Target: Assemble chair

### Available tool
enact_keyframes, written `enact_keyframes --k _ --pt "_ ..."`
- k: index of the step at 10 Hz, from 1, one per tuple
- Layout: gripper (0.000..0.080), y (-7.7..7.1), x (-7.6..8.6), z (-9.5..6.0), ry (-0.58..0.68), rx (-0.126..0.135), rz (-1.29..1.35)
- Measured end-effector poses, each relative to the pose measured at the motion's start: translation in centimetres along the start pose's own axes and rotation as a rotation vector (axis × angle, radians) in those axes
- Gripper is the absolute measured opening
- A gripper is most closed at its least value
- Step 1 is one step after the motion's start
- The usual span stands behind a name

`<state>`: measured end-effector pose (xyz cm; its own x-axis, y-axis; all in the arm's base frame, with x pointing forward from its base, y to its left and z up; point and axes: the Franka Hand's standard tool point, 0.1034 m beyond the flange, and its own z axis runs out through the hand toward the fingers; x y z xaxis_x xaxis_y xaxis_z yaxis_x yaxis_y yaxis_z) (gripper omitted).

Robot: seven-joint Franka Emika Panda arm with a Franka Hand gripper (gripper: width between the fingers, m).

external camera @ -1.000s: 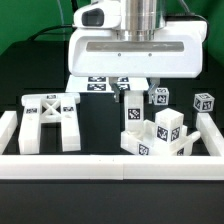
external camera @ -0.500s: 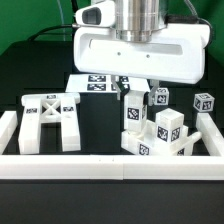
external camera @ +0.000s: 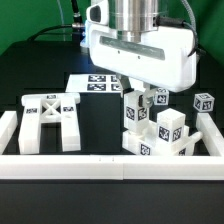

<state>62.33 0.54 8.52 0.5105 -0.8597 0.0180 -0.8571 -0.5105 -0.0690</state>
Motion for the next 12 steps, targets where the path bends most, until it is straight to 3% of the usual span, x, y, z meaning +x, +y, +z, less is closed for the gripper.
enact_keyframes --k 6,10,11,12 --pt "0.0294 0.02 0.17 0.08 -0.013 0.011 0.356" --pt "0.0294 0.02 0.15 0.11 -0.014 0.011 0.425" --pt "0.0475 0.01 0.12 0.12 -0.014 0.011 0.396" --pt "0.0596 -0.04 0.03 0.12 -0.014 0.011 0.393"
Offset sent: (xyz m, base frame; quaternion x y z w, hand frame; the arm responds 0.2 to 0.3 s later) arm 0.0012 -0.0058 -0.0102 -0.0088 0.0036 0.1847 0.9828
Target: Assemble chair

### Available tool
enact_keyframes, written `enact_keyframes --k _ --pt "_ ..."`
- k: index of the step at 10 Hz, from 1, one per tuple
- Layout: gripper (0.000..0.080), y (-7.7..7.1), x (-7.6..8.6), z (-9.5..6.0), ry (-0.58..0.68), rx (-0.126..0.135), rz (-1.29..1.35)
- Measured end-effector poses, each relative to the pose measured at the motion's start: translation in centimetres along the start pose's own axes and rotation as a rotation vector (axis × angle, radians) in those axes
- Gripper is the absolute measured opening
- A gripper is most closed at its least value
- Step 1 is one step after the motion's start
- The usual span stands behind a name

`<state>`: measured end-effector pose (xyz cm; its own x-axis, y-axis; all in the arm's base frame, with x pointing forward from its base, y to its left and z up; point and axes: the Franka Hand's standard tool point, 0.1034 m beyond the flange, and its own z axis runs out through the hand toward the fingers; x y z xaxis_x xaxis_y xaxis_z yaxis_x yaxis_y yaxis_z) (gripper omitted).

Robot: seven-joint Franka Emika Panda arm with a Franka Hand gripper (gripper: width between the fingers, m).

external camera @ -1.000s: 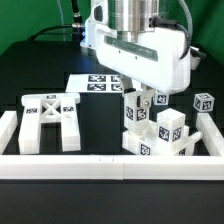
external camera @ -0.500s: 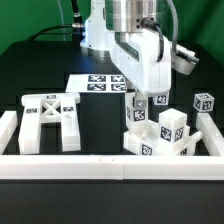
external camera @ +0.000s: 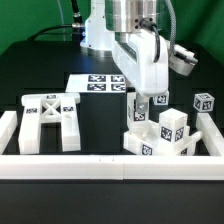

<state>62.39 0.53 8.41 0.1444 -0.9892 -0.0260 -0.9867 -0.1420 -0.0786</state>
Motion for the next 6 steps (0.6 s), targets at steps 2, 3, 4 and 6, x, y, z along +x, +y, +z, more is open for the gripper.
enact_keyframes --k 2,3,4,6 --pt "0.0639 -0.07 -0.04 -0.19 0.001 -0.002 -0.186" --pt "0.0639 -0.07 -0.15 -0.19 -0.001 -0.004 -0.265" --pt "0.0648 -0.02 -0.12 -0.13 0.000 -0.003 -0.371" --pt "0.0649 0.08 -0.29 0.00 -0.001 -0.005 -0.534"
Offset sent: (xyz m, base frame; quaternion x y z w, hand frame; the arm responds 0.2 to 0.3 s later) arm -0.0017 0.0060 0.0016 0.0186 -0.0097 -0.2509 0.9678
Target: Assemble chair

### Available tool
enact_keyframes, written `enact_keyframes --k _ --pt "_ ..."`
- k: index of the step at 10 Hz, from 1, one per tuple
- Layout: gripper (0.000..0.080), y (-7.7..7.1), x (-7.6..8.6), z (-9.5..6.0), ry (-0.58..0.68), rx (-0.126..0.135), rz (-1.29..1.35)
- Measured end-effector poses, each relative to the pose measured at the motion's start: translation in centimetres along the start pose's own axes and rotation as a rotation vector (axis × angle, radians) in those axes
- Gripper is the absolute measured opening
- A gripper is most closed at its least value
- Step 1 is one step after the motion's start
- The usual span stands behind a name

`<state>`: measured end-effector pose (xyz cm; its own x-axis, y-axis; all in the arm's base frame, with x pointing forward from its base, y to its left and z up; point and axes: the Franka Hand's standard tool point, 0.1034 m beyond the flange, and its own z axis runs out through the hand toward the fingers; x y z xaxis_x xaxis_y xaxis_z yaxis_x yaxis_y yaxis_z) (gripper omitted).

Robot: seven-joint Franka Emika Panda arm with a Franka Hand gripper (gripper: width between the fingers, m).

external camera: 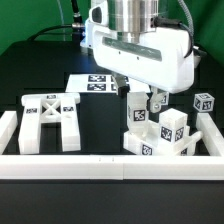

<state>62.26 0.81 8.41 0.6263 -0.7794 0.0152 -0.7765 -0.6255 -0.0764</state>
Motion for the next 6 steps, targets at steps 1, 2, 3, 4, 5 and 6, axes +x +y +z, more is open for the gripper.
enact_keyframes --k 1,2,3,4,5,6 --pt "0.0649 -0.07 -0.11 0.02 -0.001 0.000 -0.074" --pt "0.0649 -0.09 -0.15 0.03 -0.001 0.000 -0.140" --pt "0.0649 -0.12 -0.20 0.04 -0.002 0.000 -0.250" --pt "0.0649 -0.12 -0.22 0.08 -0.002 -0.001 -0.302" --pt "0.0649 -0.07 -0.14 0.05 -0.002 -0.001 -0.403" --pt "0.0649 -0.10 -0.08 -0.02 0.000 -0.007 -0.502"
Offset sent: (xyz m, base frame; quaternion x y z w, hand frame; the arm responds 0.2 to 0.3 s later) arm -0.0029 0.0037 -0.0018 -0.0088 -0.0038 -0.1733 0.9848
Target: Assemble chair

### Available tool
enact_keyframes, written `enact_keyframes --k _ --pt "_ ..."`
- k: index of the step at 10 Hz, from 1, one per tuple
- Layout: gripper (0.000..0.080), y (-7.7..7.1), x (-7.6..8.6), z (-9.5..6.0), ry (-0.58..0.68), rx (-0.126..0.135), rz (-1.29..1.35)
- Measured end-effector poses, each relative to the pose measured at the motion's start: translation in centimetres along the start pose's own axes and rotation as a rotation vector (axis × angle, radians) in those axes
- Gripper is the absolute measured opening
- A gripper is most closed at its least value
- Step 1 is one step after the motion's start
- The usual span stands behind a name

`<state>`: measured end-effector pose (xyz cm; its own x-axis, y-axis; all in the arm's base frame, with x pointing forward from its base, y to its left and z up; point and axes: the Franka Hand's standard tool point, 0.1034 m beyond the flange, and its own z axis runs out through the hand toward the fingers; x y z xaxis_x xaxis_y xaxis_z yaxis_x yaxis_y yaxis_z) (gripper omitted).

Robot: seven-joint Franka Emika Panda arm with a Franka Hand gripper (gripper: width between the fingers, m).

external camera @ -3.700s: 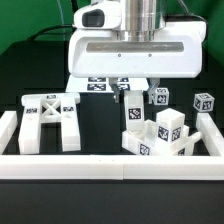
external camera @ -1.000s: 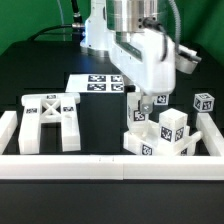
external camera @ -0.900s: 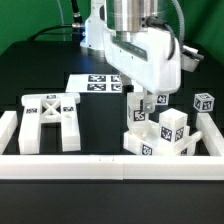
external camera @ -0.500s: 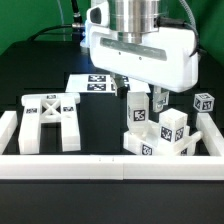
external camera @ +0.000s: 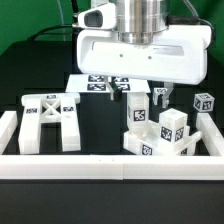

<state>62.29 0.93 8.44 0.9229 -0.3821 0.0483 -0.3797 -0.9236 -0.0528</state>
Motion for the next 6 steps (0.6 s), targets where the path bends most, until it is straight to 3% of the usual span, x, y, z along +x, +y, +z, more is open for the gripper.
enact_keyframes --k 3,6 --pt "0.0649 0.11 0.01 0.03 0.000 -0.006 -0.228" --pt "0.0649 0.31 0.10 0.02 0.000 -0.012 -0.291"
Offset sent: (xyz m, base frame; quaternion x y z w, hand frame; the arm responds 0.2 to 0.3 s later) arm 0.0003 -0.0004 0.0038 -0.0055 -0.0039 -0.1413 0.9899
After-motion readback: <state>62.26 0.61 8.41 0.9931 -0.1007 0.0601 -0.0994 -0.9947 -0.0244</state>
